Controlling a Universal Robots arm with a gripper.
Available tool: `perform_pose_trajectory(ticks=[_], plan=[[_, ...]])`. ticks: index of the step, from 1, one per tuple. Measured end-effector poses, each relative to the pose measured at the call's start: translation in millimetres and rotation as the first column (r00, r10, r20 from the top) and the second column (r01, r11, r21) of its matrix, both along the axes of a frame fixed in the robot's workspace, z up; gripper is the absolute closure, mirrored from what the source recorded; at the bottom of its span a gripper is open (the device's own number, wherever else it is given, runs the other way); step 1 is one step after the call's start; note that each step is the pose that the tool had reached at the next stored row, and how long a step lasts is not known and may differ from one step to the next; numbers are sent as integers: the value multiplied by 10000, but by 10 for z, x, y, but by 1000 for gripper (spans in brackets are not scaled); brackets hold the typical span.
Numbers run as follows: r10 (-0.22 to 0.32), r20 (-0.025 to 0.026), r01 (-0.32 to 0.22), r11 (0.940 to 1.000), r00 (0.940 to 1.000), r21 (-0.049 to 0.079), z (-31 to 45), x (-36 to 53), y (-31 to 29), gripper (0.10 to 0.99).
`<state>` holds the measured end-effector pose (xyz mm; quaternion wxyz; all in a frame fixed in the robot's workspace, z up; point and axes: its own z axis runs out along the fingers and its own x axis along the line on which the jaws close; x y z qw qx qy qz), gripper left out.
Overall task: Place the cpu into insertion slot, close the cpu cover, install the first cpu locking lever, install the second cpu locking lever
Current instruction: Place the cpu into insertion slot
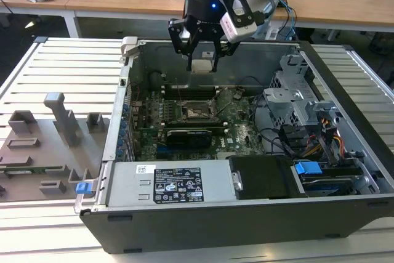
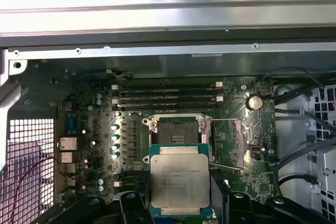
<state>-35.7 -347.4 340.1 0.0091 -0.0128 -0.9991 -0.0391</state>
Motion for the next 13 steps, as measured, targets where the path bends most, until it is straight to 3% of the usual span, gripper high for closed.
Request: perform_pose_trajectory(ticks=[13], plan=[[0, 0, 0, 10000, 10000, -2, -80, 0, 0, 545]])
